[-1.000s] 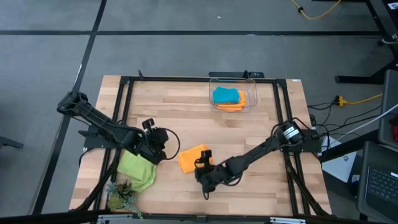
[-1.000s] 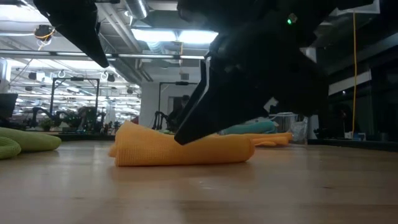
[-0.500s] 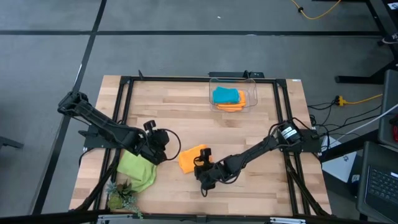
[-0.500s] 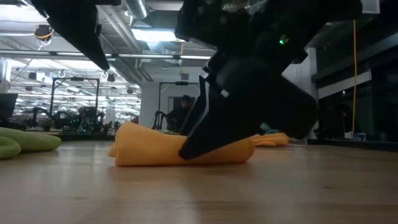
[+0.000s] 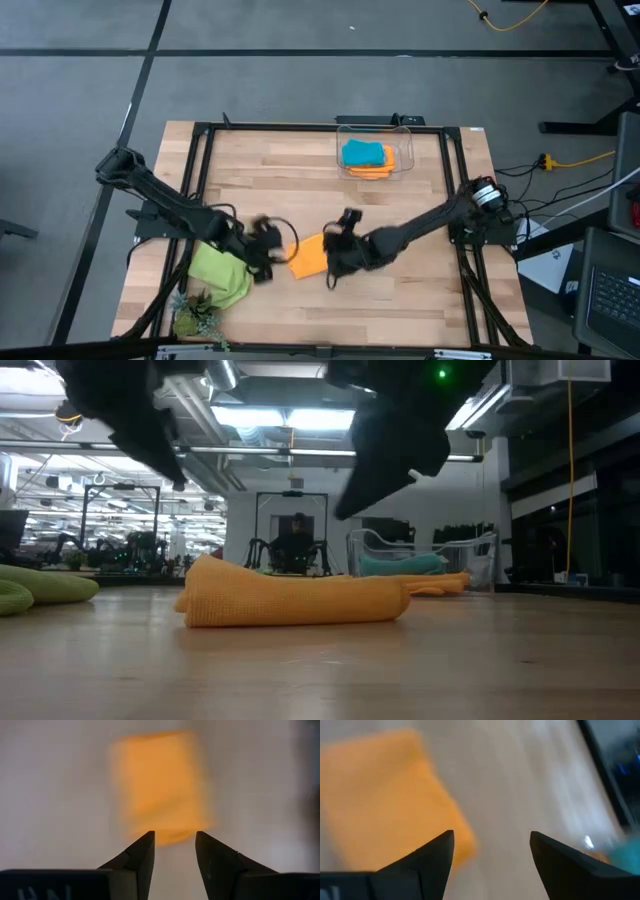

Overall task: Fold microfiber towels
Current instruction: Stack the folded orange microfiber towel on top of the blue microfiber towel in the transparent bin

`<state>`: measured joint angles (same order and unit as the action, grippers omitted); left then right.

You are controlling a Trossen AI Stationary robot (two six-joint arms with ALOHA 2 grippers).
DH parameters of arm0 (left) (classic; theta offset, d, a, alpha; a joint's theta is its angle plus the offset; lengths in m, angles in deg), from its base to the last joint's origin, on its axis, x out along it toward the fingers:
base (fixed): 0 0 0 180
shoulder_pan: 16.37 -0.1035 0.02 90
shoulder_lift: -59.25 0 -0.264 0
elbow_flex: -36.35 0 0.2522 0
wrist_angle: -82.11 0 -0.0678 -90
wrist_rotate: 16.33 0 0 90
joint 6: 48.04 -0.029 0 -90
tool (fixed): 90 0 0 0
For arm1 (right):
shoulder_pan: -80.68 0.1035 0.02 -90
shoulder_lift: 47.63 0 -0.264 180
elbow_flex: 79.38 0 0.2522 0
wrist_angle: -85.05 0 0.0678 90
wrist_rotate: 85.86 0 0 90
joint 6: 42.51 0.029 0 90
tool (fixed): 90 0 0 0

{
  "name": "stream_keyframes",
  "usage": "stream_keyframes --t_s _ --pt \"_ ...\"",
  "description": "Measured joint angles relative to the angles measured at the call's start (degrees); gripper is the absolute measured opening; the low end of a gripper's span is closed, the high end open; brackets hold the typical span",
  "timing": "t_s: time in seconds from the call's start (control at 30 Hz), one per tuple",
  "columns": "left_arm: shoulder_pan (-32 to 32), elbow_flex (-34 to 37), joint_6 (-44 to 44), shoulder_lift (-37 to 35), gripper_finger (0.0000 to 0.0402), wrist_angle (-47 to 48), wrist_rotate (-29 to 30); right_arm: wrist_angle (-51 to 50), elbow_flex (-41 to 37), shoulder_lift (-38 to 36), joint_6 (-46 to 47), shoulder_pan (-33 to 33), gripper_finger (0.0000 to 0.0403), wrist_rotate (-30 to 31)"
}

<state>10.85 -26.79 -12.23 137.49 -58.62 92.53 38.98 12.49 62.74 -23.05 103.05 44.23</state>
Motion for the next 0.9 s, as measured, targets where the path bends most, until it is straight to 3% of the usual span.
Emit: stream_keyframes --t_s 0.13,0.27,0.4,0.5,0.7,0.9 --pt "0.36 2.79 -3.37 5.76 0.0135 -19.25 -7.45 -9.80 0.00 -3.07 7.32 -3.59 0.0264 -1.70" --pt "0.30 2.74 -3.36 14.34 0.0130 -28.89 -10.56 -12.80 0.00 -3.54 7.33 -6.49 0.0264 -7.99" --pt "0.13 1.18 -3.31 22.06 0.0120 -36.55 -12.39 -12.71 -0.04 -3.55 7.28 -8.02 0.0264 -8.49" --pt "0.03 -0.85 -1.95 24.88 0.0116 -33.80 -11.21 -12.80 -0.04 -4.11 6.86 -8.16 0.0264 -8.30" --pt "-2.12 -1.82 2.90 24.98 0.0115 -16.79 -7.62 -12.63 -0.04 -4.39 5.98 -7.52 0.0264 -8.70" --pt "-7.05 -1.74 -2.50 23.77 0.0115 -9.57 -4.27 -12.32 -0.04 -4.40 5.79 -6.82 0.0264 -10.09"
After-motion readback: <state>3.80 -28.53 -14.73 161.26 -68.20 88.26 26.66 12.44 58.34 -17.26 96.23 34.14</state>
